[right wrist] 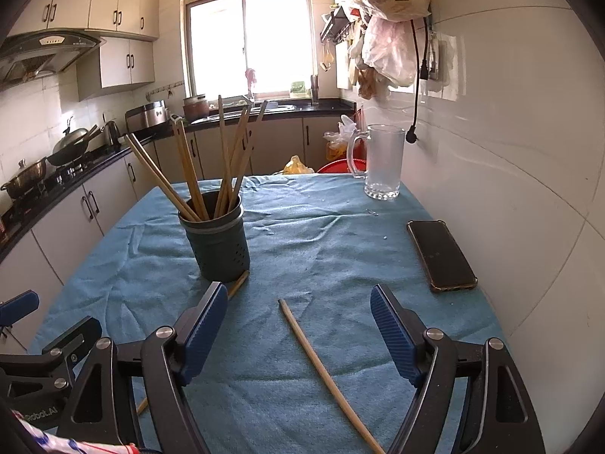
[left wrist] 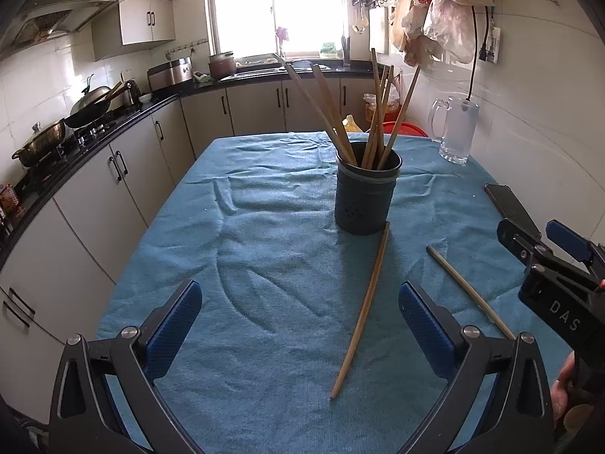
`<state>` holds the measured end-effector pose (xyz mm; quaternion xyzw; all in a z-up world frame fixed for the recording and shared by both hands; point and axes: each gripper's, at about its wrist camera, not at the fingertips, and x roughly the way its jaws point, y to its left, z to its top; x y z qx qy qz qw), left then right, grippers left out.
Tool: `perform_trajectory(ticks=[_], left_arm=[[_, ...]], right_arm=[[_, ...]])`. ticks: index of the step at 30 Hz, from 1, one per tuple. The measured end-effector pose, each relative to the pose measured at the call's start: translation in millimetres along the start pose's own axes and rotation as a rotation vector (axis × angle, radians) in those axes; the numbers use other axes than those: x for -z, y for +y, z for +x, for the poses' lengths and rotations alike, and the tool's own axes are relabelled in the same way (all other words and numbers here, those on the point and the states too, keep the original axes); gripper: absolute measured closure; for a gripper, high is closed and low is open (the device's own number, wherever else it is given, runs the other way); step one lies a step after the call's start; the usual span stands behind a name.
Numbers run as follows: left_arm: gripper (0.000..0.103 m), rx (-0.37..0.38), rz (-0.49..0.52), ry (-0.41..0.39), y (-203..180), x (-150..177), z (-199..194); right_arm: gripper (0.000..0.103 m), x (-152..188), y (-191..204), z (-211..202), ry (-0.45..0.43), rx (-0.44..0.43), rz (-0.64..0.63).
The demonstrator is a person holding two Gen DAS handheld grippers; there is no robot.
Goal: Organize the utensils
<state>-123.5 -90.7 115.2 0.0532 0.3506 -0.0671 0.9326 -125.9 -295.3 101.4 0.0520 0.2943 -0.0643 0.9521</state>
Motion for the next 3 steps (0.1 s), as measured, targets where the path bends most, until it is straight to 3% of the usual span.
perform_trajectory(ticks=[3], left_arm=[[0.0, 0.013, 0.001, 0.017, 0.8, -0.4, 5.0]], right_arm=[[0.021, 0.7, 0.7, 3.2, 0.008, 0.0, 0.0]])
